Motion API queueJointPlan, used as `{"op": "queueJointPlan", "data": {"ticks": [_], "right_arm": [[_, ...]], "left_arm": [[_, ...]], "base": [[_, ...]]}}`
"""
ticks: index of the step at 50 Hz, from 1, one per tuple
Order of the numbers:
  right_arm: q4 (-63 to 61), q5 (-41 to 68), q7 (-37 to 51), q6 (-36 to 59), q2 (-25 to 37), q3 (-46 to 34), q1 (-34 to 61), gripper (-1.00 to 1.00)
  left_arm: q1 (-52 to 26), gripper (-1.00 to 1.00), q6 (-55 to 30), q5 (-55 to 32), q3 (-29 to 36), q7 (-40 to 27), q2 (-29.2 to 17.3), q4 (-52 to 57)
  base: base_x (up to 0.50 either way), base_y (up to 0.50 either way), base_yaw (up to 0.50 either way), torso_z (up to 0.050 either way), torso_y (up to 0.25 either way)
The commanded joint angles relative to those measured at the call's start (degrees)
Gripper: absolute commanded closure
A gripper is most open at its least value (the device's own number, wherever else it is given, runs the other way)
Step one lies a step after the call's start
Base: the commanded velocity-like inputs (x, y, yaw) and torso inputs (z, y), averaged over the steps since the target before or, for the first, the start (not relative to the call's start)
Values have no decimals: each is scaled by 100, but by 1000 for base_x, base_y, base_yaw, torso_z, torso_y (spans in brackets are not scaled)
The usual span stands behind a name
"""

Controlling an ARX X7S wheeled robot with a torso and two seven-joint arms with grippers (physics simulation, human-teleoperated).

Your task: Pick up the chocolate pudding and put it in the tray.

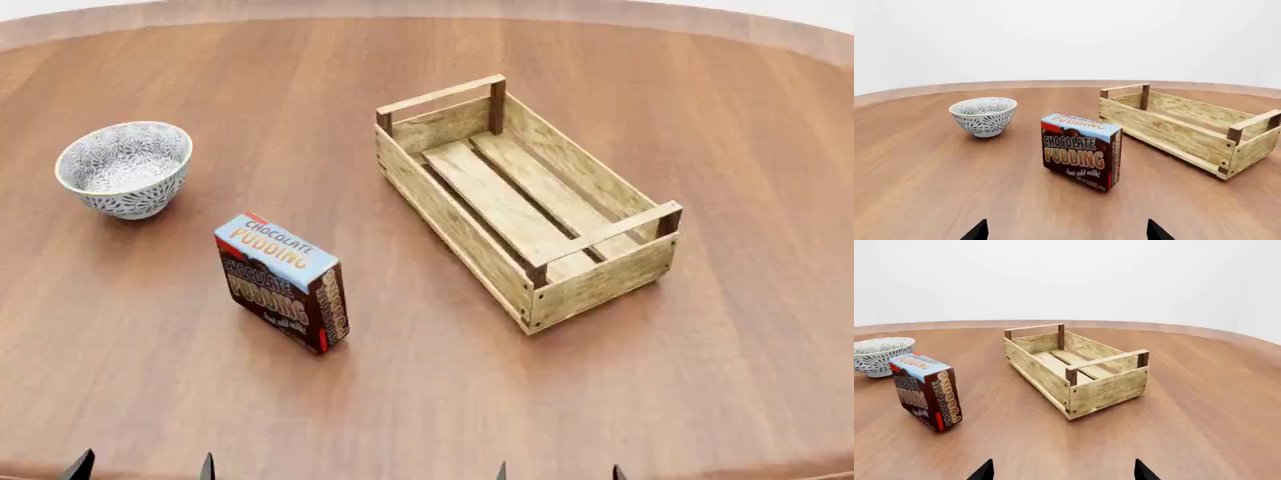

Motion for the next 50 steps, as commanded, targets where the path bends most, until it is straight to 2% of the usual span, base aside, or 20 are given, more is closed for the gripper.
{"op": "queueJointPlan", "data": {"ticks": [1, 13, 32, 50], "right_arm": [[0, 54, 72, 0, 54, -72, 0, -100], [-803, 5, 184, 615, 431, -298, 99, -100], [-662, 20, 273, 638, 602, -544, 264, -100], [-673, 88, 382, 745, 670, -711, 379, -100]], "left_arm": [[0, -100, 0, -56, 64, -64, -57, 0], [-219, -100, -685, -257, 204, -234, -316, 886], [-296, -100, -572, -419, 417, -345, -465, 639], [-310, -100, -662, -583, 504, -458, -615, 769]], "base": [[0, 0, 0, 0, 0], [0, 0, 0, 0, 0], [162, 45, 0, 0, 0], [296, 100, 0, 0, 0]]}}
